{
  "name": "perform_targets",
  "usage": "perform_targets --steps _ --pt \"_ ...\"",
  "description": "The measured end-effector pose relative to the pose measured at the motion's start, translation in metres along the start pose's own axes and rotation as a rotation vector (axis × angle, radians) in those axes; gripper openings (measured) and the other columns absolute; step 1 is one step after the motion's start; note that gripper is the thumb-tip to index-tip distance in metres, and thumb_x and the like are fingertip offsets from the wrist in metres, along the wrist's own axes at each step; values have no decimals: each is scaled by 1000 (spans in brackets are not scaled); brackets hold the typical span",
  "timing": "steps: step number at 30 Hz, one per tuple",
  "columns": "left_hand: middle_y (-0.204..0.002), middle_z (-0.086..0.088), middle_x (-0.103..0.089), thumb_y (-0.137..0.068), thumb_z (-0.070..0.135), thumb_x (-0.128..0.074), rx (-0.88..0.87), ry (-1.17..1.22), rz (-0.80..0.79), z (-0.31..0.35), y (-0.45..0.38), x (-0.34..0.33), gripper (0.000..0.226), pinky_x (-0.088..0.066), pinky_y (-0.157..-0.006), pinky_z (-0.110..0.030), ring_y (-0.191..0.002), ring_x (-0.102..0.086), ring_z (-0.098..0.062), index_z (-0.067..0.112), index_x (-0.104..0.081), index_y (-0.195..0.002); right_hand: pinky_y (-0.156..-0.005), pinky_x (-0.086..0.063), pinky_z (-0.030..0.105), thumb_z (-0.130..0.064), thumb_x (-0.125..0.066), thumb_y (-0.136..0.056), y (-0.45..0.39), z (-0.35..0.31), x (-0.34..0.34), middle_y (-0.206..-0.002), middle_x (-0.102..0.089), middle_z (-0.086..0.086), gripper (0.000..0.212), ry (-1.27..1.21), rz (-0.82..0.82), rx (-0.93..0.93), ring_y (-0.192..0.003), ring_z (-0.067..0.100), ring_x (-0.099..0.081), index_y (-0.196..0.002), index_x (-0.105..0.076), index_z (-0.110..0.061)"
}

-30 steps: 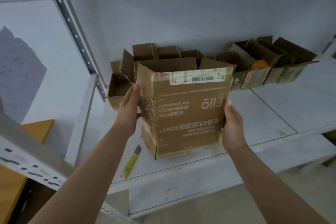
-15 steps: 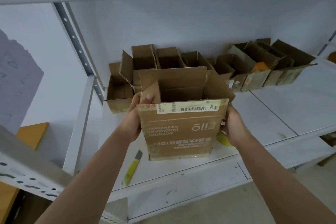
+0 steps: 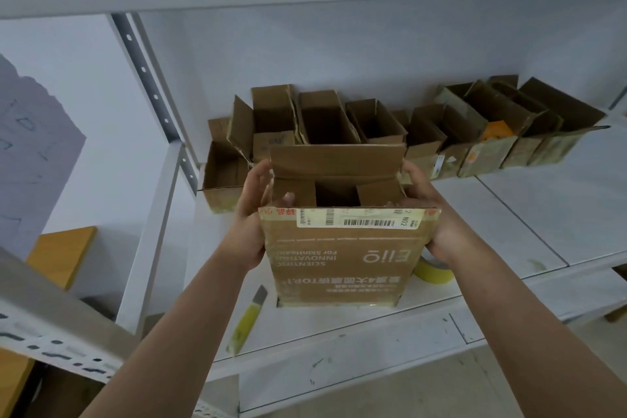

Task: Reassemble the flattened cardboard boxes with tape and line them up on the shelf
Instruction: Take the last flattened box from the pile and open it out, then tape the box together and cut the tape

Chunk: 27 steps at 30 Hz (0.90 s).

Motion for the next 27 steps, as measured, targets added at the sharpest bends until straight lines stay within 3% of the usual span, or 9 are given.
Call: perform_targets --steps 2,4,7,10,13,18,22,25,27 --pt "-152 -27 -29 -89 33 -67 -36 -9 44 6 6 -2 58 -35 -101 -70 -136 -20 -61 24 -40 -140 -62 -58 35 6 -52 -91 -1 -2 -1 -107 -67 18 52 -50 5 -2 -73 27 -71 -110 -60 -42" --pt "-150 -19 -38 -82 67 -59 -57 -12 64 13 12 -1 76 -51 -93 -53 -132 -46 -42 21 -41 -140 -53 -56 31 12 -48 -87 -1 -2 -1 -103 -63 18 48 -116 7 6 -66 25 -68 -99 -64 -31" --pt "-156 -10 -32 -74 86 -43 -123 -152 9 20 17 3 101 -40 -105 -55 -143 -33 -31 13 -37 -143 -51 -57 30 13 -48 -86 0 -2 -1 -105 -63 18 45 -173 28 2 -67 25 -69 -94 -66 -28" --pt "-157 -4 -29 -76 79 -51 -152 -353 -72 22 18 4 89 -40 -106 -58 -148 -21 -26 16 -47 -138 -54 -57 30 7 -49 -89 0 -2 -2 -107 -64 19 39 -141 67 4 -70 24 -70 -95 -67 -27" --pt "-154 9 -34 -69 74 -66 -50 -368 28 26 20 -2 62 -48 -103 -51 -146 -26 -11 36 -65 -117 -66 -58 36 -12 -49 -94 0 3 1 -110 -70 14 29 -106 70 11 -89 27 -71 -102 -70 -31" --pt "-141 7 -51 -80 39 -71 -29 -379 94 27 15 -6 32 -45 -104 -54 -137 -43 -20 23 -70 -108 -99 -42 40 -32 -51 -79 0 21 21 -124 -65 6 43 -96 179 -17 -114 22 -60 -120 -64 -29" --pt "-141 7 -51 -79 35 -72 -24 -561 127 34 11 -8 18 -39 -110 -49 -139 -40 -14 30 -73 -96 -97 -45 38 -9 -55 -89 -3 49 49 -113 -66 8 19 404 295 -120 -110 27 -60 -102 -62 -21" --pt "-139 12 -47 -84 27 -73 -14 -697 129 39 7 -9 14 -35 -113 -44 -139 -36 -11 38 -72 -92 -92 -43 37 -30 -62 -85 -1 70 67 -113 -63 4 28 934 159 -300 -112 29 -56 -112 -57 -23" --pt "-133 17 -46 -85 25 -72 -19 -729 134 40 7 -11 15 -36 -109 -36 -137 -38 -10 38 -72 -92 -90 -38 35 -43 -59 -83 4 81 70 -115 -61 2 37 1090 16 -393 -117 28 -52 -116 -55 -27"
Point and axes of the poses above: each hand's wrist, its own y-axis away from the middle knuckle, its own x-axis out of the back of the hand, z = x × y, the point moved 1 cm from there along -y, towards the middle knuckle
